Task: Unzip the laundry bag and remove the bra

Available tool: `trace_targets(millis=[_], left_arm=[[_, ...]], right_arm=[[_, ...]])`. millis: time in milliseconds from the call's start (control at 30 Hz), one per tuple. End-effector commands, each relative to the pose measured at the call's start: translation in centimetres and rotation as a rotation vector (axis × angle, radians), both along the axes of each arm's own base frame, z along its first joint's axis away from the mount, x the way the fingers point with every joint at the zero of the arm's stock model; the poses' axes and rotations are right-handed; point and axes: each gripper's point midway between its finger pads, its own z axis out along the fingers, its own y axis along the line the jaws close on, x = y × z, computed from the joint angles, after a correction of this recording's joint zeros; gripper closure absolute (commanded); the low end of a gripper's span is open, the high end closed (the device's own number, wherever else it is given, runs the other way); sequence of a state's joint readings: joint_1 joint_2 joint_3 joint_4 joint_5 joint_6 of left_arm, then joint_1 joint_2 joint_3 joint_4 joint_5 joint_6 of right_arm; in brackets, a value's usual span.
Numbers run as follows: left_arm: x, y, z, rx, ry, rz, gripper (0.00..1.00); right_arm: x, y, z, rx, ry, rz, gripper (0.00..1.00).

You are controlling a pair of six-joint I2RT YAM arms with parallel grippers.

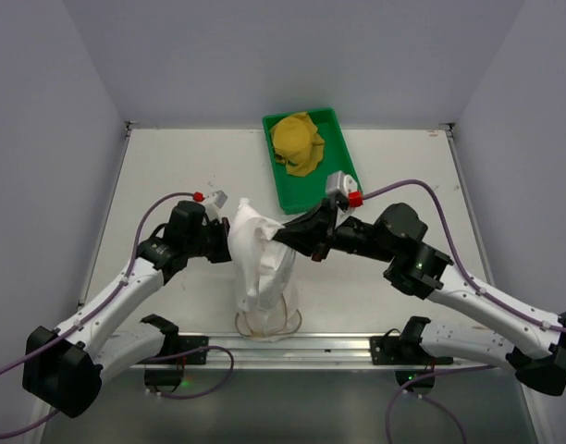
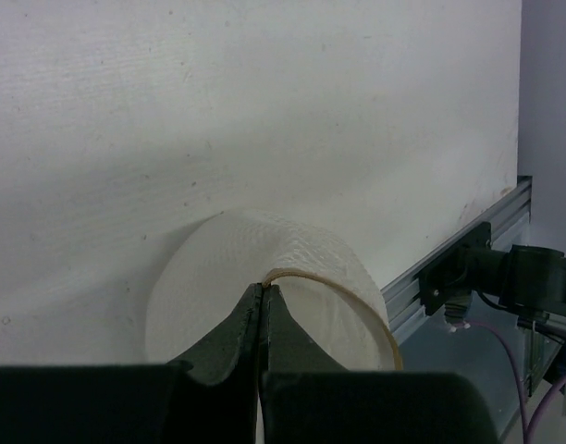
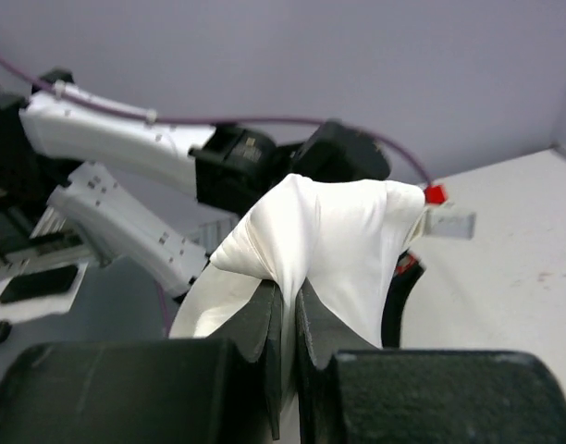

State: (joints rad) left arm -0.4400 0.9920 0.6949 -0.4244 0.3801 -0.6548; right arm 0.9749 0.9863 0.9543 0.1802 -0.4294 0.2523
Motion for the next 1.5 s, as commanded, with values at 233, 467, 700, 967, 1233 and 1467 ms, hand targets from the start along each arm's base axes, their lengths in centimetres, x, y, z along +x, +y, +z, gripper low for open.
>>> trace_targets(millis=[233, 467, 700, 967, 1233, 1467], left_arm=[[-1.7, -0.3, -1.9, -0.046, 0.039, -0.011, 1.0], [-2.1, 0.1, -3.1, -0.037, 0.069, 0.011, 1.0], [-2.0, 0.0, -3.0, -0.034, 0.072, 0.002, 1.0], [-2.0, 0.1, -3.3, -0.021, 0.079, 0.002, 1.0], [-1.9, 0.0, -3.6, -0.018, 0.089, -0.002, 1.0], [-2.1, 0.0, -3.6, -0.024, 0.091, 0.003, 1.0]], right_arm=[[10.8, -5.1, 6.4, 0.104, -0.052, -0.534, 1.0], [18.5, -7.2, 5.0, 0.036, -0.047, -0.696, 1.0], [27.9, -10.6, 0.1, -0.06, 0.003, -0.886, 1.0], [34.2, -12.6, -7.8, -0.188, 0.13, -0.986, 1.0], [37.4, -14.3, -13.3, -0.229, 0.268, -1.047, 1.0], [39.5, -11.8, -18.0, -0.294, 0.386, -0.962, 1.0]])
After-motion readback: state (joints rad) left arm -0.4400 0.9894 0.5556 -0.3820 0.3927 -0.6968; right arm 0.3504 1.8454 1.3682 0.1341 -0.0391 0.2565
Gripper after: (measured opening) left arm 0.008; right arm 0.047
